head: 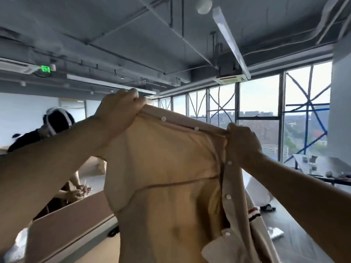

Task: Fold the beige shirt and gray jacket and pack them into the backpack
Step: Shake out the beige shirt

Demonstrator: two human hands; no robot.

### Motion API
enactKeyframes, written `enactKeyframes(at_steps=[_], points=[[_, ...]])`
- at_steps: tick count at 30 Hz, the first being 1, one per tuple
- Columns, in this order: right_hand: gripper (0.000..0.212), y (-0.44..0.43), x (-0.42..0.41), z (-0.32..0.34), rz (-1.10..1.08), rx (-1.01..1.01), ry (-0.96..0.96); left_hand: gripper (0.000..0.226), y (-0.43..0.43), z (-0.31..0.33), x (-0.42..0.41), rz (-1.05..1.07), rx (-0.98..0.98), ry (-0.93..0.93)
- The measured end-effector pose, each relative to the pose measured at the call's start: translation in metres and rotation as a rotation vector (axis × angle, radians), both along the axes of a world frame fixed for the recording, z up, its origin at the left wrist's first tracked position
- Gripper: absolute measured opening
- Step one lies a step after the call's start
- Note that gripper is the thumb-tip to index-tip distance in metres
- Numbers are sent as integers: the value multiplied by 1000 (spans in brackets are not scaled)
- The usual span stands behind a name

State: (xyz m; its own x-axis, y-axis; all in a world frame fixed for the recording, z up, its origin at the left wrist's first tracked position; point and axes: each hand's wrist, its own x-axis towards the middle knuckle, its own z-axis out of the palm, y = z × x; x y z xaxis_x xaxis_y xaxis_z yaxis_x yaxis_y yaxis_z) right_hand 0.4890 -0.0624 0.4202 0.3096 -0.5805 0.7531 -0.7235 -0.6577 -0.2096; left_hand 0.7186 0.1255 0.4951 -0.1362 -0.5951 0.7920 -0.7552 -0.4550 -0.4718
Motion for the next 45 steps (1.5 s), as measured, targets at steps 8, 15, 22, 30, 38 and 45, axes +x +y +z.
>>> enactKeyframes(at_steps=[8,15,22,30,38,45], points=[[17,-42,65,-2,369,395,-192,23,-8,-26,70,41,-24,305],[19,-77,102,18,561,487,345,4,-42,-49,127,250,39,636],[27,-128,187,13,674,307,-16,122,-145,-89,90,105,215,805],[33,-165,220,59,1064,636,-390,105,-257,-113,67,-304,-67,910],[90,-260,212,-58,1012,937,251,37,-282,-107,105,-230,-321,851],[107,-265,230,-183,997,898,808,36,-259,-82,127,-96,-323,794]])
